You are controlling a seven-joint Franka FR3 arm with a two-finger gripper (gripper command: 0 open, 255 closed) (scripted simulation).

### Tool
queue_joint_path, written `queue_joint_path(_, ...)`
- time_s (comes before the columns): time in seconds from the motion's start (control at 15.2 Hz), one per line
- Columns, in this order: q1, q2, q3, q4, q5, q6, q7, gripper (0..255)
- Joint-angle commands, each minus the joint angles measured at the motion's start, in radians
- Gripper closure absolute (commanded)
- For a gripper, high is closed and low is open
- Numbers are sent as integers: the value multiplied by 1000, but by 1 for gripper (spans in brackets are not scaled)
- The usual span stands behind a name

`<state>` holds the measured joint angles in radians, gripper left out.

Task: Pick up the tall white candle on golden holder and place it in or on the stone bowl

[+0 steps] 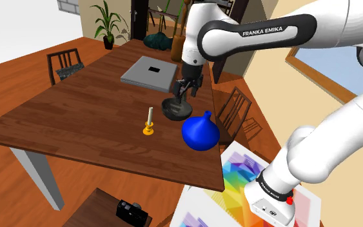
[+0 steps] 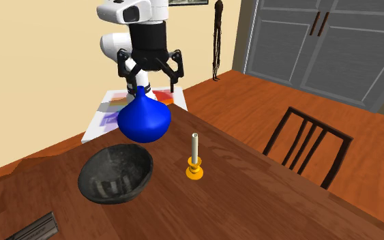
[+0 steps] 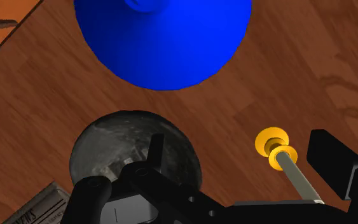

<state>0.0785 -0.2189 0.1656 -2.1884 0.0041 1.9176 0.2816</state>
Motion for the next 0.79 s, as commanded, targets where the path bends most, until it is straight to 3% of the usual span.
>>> queue_joint_path(0.0, 7, 68, 14, 43, 0, 27, 20, 0)
queue_joint_path(0.59, 51, 401, 57, 336, -37, 76, 109, 0)
queue_joint_path(0.73, 55, 427, 57, 350, -41, 88, 114, 0)
